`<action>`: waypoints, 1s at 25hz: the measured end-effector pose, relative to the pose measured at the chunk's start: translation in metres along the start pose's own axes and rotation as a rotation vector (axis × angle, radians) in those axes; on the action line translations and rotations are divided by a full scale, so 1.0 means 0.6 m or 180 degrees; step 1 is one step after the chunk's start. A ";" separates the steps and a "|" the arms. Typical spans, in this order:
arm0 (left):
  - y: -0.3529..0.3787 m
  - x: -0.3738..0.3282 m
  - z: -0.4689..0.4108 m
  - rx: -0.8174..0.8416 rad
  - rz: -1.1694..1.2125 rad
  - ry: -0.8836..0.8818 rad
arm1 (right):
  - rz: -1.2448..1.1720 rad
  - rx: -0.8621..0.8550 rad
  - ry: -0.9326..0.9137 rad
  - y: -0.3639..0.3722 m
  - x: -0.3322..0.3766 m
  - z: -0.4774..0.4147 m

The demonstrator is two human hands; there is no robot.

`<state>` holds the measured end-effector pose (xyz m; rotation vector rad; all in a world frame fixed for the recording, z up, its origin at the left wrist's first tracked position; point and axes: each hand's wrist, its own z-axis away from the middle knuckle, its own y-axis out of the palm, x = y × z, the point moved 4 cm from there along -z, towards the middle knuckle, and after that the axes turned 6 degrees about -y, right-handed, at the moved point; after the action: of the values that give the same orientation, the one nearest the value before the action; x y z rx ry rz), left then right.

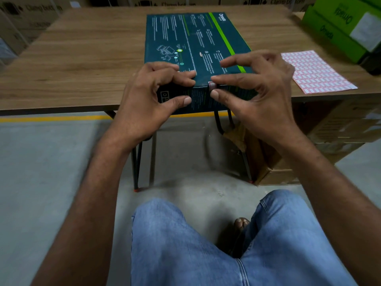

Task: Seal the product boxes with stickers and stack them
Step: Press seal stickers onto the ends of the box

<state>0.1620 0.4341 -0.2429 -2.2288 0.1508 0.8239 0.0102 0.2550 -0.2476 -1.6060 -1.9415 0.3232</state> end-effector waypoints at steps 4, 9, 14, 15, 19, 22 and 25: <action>0.001 0.003 0.000 -0.0074 0.0079 0.0064 | -0.0116 0.0379 -0.0206 0.009 -0.013 -0.019; 0.001 0.004 -0.001 -0.0104 0.0176 0.0155 | -0.0416 0.0515 -0.0177 -0.007 -0.025 -0.023; 0.001 0.005 -0.002 -0.0129 0.0205 0.0222 | -0.0252 0.0640 -0.0397 -0.001 -0.020 -0.036; 0.002 0.005 -0.002 -0.0130 0.0210 0.0214 | -0.0172 0.0677 -0.0417 -0.001 -0.023 -0.036; 0.001 0.005 -0.002 -0.0138 0.0216 0.0217 | -0.0448 0.0663 -0.0241 -0.006 -0.023 -0.039; 0.001 0.006 -0.004 -0.0116 0.0194 0.0206 | -0.0799 0.0848 0.0013 -0.002 -0.018 -0.049; -0.001 0.004 -0.004 -0.0050 0.0230 0.0105 | -0.0893 0.0946 0.0107 -0.002 -0.023 -0.051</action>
<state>0.1655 0.4334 -0.2428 -2.2636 0.2427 0.8298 0.0283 0.2363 -0.2267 -1.1286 -1.9555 0.4420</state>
